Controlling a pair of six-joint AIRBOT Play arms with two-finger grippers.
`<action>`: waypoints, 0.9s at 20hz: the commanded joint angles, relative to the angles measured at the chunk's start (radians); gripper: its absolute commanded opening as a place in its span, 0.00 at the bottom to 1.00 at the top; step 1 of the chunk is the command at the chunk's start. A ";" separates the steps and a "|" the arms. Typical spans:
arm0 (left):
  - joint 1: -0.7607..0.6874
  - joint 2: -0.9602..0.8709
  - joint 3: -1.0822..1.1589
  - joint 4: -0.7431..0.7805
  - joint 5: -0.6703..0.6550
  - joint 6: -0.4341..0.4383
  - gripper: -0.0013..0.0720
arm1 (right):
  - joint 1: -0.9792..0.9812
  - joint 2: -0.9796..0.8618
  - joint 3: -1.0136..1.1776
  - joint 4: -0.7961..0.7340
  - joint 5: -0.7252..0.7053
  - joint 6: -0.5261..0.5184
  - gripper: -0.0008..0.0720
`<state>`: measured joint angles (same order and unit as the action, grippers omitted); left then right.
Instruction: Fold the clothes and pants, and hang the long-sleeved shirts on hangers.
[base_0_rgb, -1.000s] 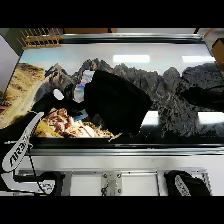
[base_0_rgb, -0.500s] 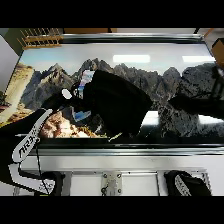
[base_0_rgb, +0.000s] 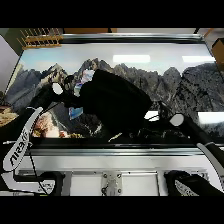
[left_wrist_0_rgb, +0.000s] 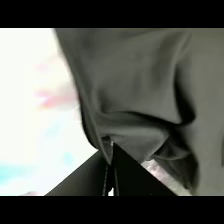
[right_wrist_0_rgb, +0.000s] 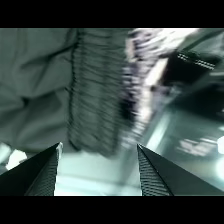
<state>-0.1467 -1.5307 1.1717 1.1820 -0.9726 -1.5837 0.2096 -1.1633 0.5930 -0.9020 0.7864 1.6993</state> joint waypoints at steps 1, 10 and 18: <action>0.003 0.018 -0.023 0.032 -0.014 0.007 0.03 | 0.118 -0.135 -0.016 0.167 -0.179 0.032 0.71; 0.028 0.059 -0.021 0.033 -0.048 0.018 0.03 | 0.128 -0.106 0.014 0.158 -0.183 -0.090 0.04; 0.104 0.500 0.474 0.024 -0.167 0.025 0.03 | -0.097 0.261 0.678 -0.026 0.327 -0.126 0.04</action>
<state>-0.0448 -1.1751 1.4494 1.2110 -1.1000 -1.5608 0.1719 -1.0176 1.0172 -0.8879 0.9405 1.5730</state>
